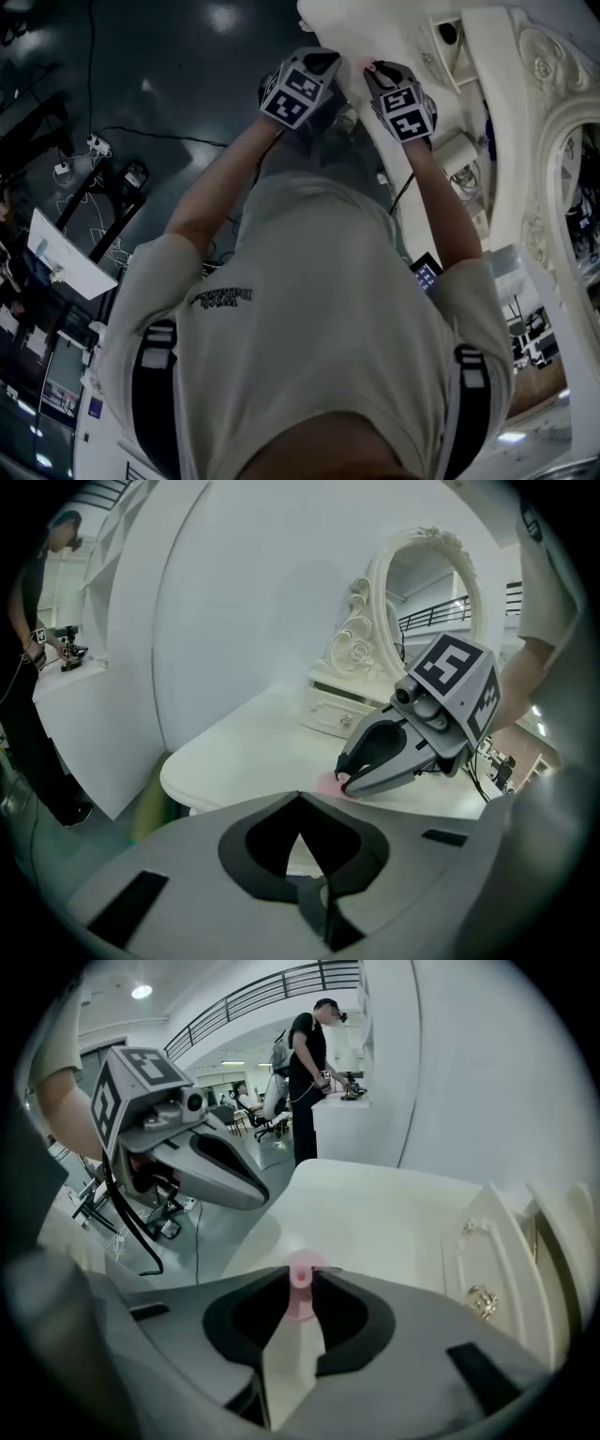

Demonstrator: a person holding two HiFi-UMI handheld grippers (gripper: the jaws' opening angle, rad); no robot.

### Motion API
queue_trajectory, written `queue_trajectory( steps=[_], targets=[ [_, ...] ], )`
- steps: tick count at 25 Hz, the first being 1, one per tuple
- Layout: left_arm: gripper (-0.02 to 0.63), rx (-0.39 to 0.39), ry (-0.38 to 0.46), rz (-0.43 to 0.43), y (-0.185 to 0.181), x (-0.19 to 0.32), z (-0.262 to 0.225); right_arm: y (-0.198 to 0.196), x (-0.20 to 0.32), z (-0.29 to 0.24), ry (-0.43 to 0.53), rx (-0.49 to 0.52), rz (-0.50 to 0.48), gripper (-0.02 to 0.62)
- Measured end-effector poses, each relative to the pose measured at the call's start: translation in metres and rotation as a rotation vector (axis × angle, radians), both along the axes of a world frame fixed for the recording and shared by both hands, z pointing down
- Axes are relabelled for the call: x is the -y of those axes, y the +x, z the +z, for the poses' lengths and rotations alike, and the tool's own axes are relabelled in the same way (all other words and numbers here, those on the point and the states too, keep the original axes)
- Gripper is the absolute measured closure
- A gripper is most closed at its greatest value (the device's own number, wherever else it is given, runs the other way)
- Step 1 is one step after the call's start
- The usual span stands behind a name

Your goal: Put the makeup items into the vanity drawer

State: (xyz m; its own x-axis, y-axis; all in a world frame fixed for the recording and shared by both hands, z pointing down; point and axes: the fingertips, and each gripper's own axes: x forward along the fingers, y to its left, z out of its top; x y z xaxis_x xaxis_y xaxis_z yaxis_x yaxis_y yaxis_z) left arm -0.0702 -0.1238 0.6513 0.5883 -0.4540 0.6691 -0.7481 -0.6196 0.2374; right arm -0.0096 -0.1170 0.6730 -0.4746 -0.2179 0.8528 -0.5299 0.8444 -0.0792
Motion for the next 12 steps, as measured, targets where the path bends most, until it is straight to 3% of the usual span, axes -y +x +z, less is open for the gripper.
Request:
queue_trajectory(
  steps=[12],
  targets=[
    [0.592,-0.008,0.016,-0.019,-0.005,-0.003,-0.011,-0.004,0.007,-0.011,0.059,0.029,0.063,0.554]
  ],
)
